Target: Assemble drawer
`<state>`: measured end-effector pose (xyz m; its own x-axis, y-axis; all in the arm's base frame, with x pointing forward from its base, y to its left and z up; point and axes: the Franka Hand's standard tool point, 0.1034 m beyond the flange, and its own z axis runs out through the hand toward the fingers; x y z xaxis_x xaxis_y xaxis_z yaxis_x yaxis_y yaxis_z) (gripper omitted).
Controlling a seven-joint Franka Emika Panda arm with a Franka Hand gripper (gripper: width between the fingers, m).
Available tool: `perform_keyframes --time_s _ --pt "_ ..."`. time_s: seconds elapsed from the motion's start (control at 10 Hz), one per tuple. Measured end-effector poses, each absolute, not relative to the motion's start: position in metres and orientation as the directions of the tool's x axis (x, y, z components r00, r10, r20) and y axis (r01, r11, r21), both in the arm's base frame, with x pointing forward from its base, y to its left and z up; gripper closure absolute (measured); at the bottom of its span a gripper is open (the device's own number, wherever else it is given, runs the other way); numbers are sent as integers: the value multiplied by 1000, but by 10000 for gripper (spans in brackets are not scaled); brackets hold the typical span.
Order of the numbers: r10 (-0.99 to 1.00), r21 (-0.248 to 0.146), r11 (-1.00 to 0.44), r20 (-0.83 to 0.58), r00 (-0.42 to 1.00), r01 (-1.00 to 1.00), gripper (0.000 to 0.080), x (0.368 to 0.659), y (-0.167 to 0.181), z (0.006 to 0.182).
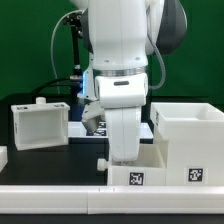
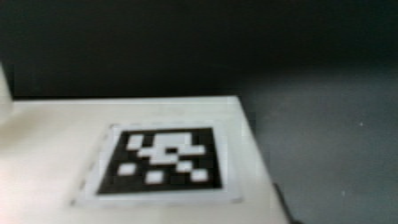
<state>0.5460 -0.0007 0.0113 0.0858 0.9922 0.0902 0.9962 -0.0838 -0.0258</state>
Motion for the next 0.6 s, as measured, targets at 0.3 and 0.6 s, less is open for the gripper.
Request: perform_keyframes --time_s 0.3,0.6 --pt "992 -27 -84 90 86 996 761 545 -1 11" --pt "995 4 24 92 -25 1000 761 546 -1 10"
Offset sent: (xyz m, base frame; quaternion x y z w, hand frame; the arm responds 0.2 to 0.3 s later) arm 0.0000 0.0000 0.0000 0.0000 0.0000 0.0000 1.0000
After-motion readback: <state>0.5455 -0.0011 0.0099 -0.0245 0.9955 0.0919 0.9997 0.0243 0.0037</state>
